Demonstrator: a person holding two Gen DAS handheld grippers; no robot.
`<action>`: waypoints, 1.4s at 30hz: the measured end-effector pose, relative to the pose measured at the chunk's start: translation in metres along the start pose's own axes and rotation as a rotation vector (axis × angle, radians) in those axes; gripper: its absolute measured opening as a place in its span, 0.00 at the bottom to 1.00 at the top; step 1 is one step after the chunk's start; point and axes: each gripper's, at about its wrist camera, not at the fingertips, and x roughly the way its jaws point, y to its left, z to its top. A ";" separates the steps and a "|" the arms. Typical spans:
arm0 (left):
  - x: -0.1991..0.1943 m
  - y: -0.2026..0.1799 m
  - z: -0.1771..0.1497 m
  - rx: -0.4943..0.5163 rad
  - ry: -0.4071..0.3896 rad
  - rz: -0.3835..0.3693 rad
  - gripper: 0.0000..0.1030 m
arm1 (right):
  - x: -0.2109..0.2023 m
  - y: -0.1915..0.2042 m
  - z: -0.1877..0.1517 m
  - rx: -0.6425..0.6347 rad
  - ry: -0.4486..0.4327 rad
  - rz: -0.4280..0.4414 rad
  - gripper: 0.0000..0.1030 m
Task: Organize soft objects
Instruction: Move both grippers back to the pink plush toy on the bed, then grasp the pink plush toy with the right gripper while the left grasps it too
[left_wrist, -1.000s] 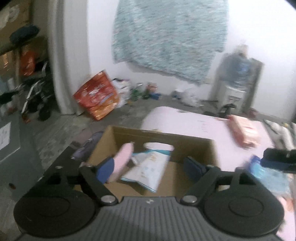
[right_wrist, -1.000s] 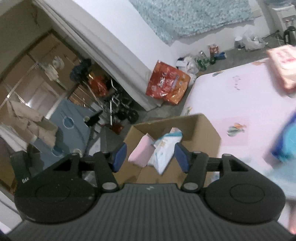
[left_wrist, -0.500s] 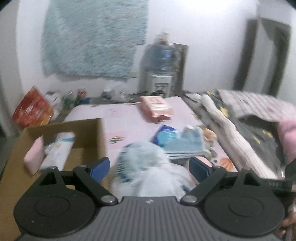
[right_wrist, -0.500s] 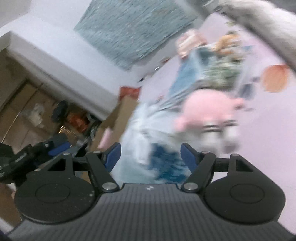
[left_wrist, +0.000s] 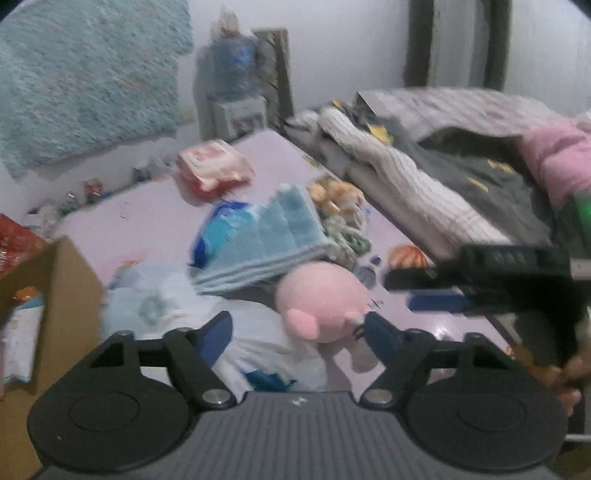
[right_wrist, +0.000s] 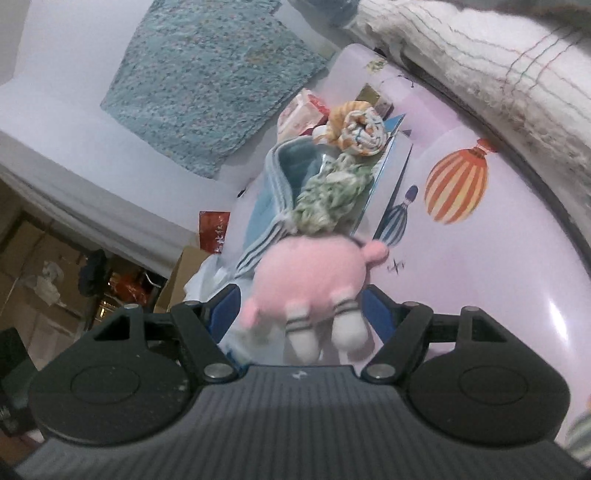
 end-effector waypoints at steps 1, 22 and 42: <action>0.007 -0.001 0.001 0.002 0.021 -0.012 0.70 | 0.006 -0.003 0.005 0.008 0.001 0.003 0.71; 0.061 -0.009 0.014 -0.074 0.200 -0.076 0.59 | 0.059 -0.027 0.021 0.077 0.122 0.026 0.50; 0.022 -0.018 -0.016 -0.073 0.156 -0.157 0.61 | 0.001 -0.014 -0.008 0.051 0.074 -0.014 0.53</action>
